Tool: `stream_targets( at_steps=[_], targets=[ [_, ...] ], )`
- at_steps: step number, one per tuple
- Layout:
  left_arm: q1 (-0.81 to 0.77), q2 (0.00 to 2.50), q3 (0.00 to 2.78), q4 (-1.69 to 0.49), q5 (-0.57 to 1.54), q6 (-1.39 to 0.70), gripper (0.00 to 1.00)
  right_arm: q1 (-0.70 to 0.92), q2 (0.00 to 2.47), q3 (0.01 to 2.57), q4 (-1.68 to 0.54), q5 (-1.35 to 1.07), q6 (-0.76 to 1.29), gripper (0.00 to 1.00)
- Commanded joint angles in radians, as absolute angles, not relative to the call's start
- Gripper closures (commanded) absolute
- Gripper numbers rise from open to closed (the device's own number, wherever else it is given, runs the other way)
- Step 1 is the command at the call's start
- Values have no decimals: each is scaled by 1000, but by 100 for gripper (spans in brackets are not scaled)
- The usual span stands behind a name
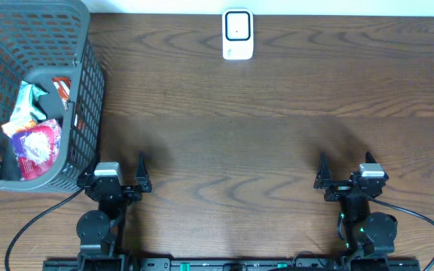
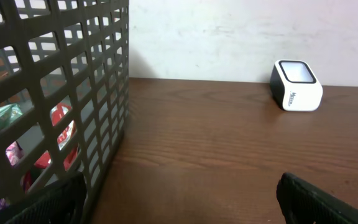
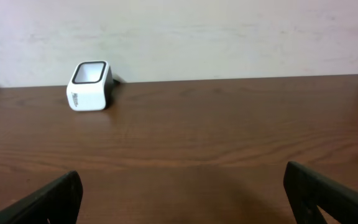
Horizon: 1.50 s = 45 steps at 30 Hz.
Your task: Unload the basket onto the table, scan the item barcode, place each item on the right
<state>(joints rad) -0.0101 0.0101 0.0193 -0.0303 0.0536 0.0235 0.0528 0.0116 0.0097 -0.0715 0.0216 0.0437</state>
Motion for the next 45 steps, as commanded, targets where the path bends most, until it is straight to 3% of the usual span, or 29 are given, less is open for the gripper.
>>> stream_targets(
  at_steps=[1, 34, 45],
  targets=[
    [-5, 4, 4, -70, 51, 30, 2, 47, 6, 6, -74, 17, 36, 1],
    [-5, 4, 4, -66, 52, 30, 2, 47, 6, 6, -74, 17, 36, 1],
    [-6, 4, 4, 51, 219, -69, 2, 47, 6, 6, -74, 17, 36, 1]
  ],
)
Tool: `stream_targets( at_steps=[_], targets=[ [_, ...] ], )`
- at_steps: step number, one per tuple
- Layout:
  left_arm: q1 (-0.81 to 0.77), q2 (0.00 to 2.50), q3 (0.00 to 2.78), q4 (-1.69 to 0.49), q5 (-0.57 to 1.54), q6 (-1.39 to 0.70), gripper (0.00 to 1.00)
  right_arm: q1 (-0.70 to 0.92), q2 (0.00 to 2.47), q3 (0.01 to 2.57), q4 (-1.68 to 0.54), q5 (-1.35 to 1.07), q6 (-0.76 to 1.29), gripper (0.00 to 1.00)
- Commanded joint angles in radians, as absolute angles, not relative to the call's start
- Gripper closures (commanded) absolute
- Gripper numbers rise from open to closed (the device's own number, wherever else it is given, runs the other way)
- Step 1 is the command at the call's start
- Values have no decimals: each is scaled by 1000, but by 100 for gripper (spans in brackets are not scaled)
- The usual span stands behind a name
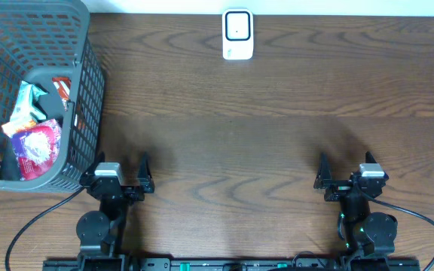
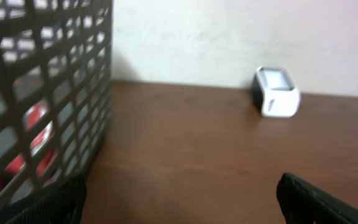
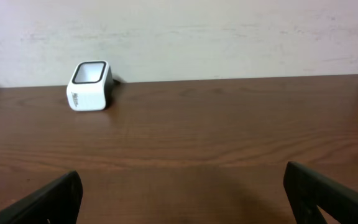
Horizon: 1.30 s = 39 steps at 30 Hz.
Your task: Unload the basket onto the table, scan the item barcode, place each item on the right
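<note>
The white barcode scanner (image 1: 237, 34) stands at the table's far edge, its window facing up; it also shows in the left wrist view (image 2: 276, 100) and the right wrist view (image 3: 89, 86). The items lie in the grey mesh basket (image 1: 81, 90) at the far left: a pink-red pouch (image 1: 35, 149), a green-white packet (image 1: 27, 102) and a red pack (image 1: 62, 89). My left gripper (image 1: 117, 173) is open and empty beside the basket's near corner. My right gripper (image 1: 345, 168) is open and empty at the near right.
The basket wall (image 2: 42, 93) fills the left side of the left wrist view, close to the left finger (image 2: 42, 205). Brown wooden table (image 1: 232, 128) stretches between the grippers and the scanner. A pale wall (image 3: 229, 31) rises behind the table.
The left wrist view has shifted and is blurred: the scanner sits lower and further left in it. From overhead the left gripper has shifted a little. The right arm has not moved.
</note>
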<state>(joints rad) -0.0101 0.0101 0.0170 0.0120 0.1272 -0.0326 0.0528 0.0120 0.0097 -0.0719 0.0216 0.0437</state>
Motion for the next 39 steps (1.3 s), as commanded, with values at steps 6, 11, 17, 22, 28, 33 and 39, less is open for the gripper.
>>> stream_targets(
  at_steps=[6, 11, 17, 22, 28, 33, 39],
  targets=[
    [-6, 4, 4, 278, 469, -70, 2, 47, 6, 6, -74, 17, 36, 1],
    [-6, 4, 12, 415, 472, -92, 2, 47, 6, 6, -74, 17, 36, 1],
    [-6, 4, 49, 432, 472, -91, 2, 47, 6, 6, -74, 17, 36, 1],
    [-6, 4, 55, 432, 472, -92, 2, 47, 6, 6, -74, 17, 36, 1],
    [-6, 4, 59, 433, 471, -91, 2, 47, 6, 6, -74, 17, 36, 1],
    [-6, 10, 83, 432, 460, -87, 2, 47, 6, 6, -74, 17, 36, 1],
    [-6, 71, 133, 433, 460, -87, 2, 47, 6, 6, -74, 17, 36, 1]
  ],
)
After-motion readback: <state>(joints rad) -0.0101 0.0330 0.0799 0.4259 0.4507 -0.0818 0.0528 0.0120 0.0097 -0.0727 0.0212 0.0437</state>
